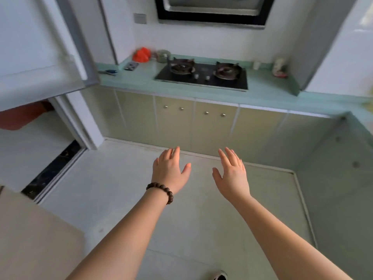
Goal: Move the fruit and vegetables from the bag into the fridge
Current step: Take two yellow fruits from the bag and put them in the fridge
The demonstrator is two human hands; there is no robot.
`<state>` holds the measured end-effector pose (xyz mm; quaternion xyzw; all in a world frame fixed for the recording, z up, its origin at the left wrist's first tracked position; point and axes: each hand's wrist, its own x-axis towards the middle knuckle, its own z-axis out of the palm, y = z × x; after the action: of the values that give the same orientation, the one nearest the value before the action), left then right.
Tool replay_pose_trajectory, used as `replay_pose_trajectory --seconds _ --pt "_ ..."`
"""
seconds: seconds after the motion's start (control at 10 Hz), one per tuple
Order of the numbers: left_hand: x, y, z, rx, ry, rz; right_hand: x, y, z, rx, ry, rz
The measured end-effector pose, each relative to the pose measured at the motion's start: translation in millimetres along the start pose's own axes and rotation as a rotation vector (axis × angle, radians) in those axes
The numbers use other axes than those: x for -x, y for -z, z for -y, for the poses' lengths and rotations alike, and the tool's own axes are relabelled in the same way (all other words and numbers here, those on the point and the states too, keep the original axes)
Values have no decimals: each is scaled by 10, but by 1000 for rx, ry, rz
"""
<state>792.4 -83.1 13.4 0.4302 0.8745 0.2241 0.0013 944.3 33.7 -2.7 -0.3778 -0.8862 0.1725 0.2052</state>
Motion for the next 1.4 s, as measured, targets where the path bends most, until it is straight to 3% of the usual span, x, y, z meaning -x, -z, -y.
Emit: replay_pose_trajectory --seconds 0.3,0.7,1.1,1.4 --pt "-392 -933 -1634 50 -370 170 404 730 -1542 46 -414 -164" --pt "-845 -1838 -3794 56 -703 336 580 1648 -3148 58 -793 -340" --pt "-1346 -2636 -5061 81 -890 474 404 2074 -4167 77 -1016 -424" --pt "-2481 -3380 -5941 103 -1023 561 -637 2258 -5091 110 -1131 -507"
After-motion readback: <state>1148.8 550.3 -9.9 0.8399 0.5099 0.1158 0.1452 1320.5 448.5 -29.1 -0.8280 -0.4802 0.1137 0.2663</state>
